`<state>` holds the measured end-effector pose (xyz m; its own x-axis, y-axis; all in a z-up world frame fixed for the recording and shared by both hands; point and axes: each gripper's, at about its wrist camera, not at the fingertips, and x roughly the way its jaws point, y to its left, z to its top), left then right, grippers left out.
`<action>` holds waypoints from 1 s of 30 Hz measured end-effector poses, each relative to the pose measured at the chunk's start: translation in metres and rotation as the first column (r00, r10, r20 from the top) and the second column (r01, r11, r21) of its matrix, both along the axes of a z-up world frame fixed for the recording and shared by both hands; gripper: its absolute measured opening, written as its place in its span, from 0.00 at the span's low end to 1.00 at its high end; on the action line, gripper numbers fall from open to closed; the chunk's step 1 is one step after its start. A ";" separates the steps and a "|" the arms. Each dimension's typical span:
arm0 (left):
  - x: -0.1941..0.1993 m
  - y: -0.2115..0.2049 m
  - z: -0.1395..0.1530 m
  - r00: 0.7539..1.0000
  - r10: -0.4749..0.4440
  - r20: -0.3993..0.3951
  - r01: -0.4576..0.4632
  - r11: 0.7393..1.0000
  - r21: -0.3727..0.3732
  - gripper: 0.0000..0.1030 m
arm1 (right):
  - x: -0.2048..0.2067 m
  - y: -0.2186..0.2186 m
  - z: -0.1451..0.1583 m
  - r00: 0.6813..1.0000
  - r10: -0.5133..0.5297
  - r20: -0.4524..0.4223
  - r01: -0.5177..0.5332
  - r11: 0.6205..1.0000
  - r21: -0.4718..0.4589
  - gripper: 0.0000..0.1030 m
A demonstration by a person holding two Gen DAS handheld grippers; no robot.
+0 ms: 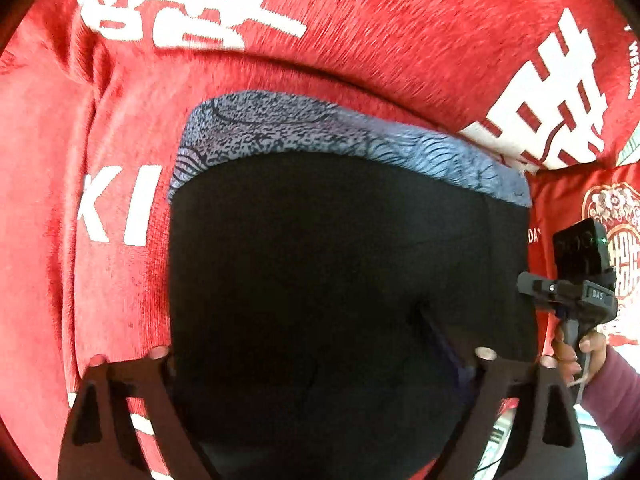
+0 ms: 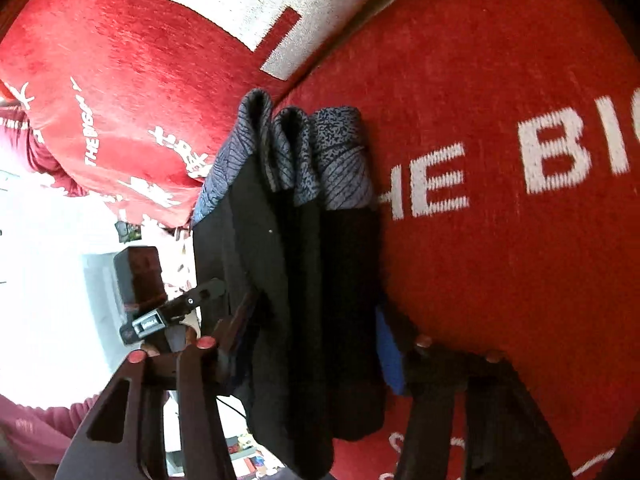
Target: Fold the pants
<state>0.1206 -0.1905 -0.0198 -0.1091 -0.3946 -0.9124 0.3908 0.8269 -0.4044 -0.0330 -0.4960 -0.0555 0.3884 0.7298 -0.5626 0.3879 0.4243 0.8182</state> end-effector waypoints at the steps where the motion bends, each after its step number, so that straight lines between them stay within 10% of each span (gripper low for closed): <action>1: -0.001 0.002 0.005 1.000 0.007 0.012 -0.007 1.000 0.002 0.80 | -0.002 0.000 0.001 1.000 -0.017 0.000 0.017 1.000 0.008 0.45; 5: -0.002 0.018 0.023 0.999 0.044 0.025 -0.043 0.999 -0.028 0.67 | -0.008 0.001 0.010 0.997 -0.065 0.029 0.064 0.996 0.062 0.39; 19: -0.046 0.052 0.087 0.999 0.025 0.046 -0.024 1.000 -0.020 0.66 | -0.040 0.029 0.061 0.997 -0.033 0.068 0.024 0.992 0.126 0.39; 30: -0.062 0.078 0.032 1.000 -0.017 0.006 0.017 0.999 0.035 0.71 | -0.071 0.075 0.027 0.998 -0.069 0.010 0.068 0.994 0.088 0.39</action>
<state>0.0590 -0.1123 0.0118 -0.1093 -0.3603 -0.9264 0.4073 0.8339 -0.3724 -0.1042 -0.4214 -0.0281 0.4459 0.7476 -0.4923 0.4030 0.3234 0.8562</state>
